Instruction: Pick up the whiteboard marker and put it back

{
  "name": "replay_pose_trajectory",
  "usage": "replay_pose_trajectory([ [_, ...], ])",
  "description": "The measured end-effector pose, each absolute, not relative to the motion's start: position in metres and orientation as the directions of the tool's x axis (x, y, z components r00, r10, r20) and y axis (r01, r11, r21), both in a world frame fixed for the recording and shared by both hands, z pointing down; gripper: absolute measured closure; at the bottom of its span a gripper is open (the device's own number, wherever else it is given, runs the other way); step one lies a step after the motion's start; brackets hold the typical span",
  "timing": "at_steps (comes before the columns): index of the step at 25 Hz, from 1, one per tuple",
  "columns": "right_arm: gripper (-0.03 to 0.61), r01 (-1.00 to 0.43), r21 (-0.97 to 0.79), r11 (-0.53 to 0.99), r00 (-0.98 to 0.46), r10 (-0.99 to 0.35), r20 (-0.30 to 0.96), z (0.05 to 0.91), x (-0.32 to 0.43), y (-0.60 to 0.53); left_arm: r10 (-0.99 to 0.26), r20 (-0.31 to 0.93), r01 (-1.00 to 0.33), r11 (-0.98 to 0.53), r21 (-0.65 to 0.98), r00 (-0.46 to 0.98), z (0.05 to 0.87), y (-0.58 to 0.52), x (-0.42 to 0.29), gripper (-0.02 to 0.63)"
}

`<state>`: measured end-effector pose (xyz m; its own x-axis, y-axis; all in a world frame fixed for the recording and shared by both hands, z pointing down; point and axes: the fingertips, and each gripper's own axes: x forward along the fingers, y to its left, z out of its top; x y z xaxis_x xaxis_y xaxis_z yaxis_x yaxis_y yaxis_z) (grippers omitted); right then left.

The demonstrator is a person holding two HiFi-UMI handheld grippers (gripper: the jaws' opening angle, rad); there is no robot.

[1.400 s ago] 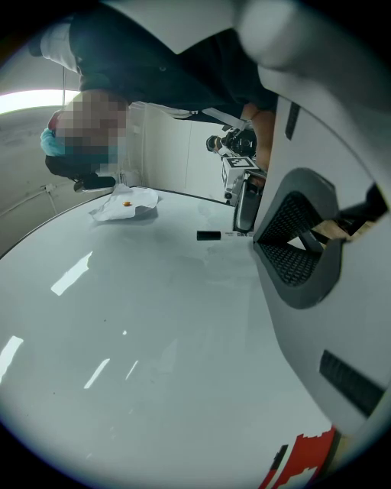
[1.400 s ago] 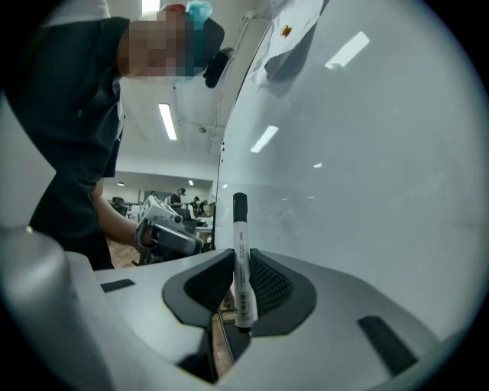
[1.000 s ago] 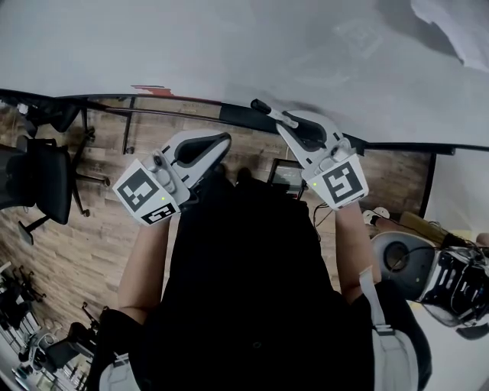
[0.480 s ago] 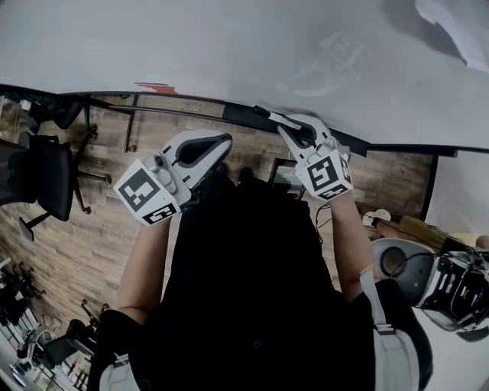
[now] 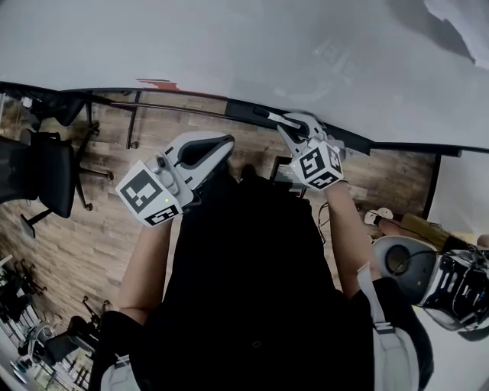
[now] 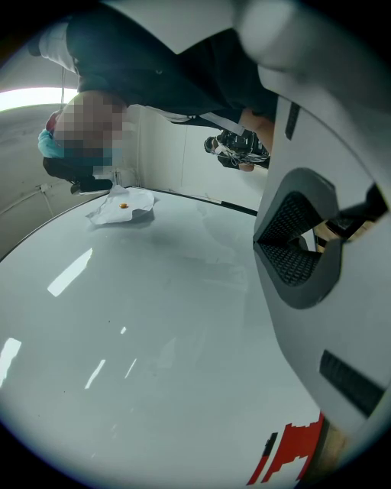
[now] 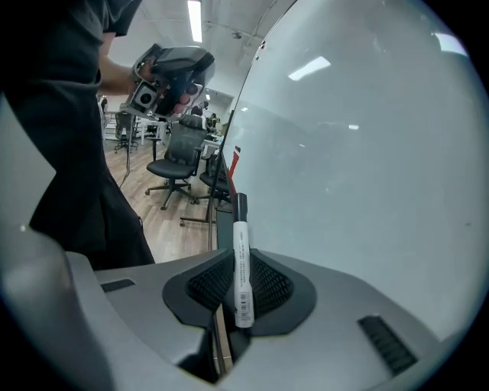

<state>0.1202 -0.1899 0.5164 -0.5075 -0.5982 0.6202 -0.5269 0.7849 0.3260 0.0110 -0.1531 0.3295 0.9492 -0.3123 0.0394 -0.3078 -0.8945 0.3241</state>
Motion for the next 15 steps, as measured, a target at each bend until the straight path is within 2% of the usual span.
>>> replay_pose_trajectory([
  [15,0.505,-0.536,0.298,0.79,-0.504,-0.582,0.637,0.533,0.116,-0.184,-0.313,0.045,-0.31,-0.893,0.325,0.949,0.328,-0.145,0.008,0.603],
])
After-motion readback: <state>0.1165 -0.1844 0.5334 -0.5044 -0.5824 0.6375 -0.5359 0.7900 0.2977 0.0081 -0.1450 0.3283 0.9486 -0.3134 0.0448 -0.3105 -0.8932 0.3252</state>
